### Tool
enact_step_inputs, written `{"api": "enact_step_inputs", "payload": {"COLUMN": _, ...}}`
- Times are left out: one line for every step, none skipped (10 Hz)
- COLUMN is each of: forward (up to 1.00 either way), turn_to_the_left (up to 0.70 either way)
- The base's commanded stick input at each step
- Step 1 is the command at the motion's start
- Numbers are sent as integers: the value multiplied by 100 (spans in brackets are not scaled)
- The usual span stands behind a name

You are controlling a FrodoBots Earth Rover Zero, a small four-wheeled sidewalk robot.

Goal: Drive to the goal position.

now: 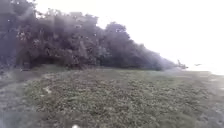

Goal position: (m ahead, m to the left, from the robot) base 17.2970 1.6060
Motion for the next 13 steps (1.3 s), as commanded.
{"api": "enact_step_inputs", "payload": {"forward": 60, "turn_to_the_left": -15}}
{"api": "enact_step_inputs", "payload": {"forward": 60, "turn_to_the_left": -15}}
{"api": "enact_step_inputs", "payload": {"forward": 60, "turn_to_the_left": -15}}
{"api": "enact_step_inputs", "payload": {"forward": 60, "turn_to_the_left": -15}}
{"api": "enact_step_inputs", "payload": {"forward": 60, "turn_to_the_left": -15}}
{"api": "enact_step_inputs", "payload": {"forward": 60, "turn_to_the_left": -15}}
{"api": "enact_step_inputs", "payload": {"forward": 60, "turn_to_the_left": -15}}
{"api": "enact_step_inputs", "payload": {"forward": 60, "turn_to_the_left": -15}}
{"api": "enact_step_inputs", "payload": {"forward": 60, "turn_to_the_left": -15}}
{"api": "enact_step_inputs", "payload": {"forward": 60, "turn_to_the_left": -15}}
{"api": "enact_step_inputs", "payload": {"forward": 60, "turn_to_the_left": -15}}
{"api": "enact_step_inputs", "payload": {"forward": 60, "turn_to_the_left": -15}}
{"api": "enact_step_inputs", "payload": {"forward": 60, "turn_to_the_left": -15}}
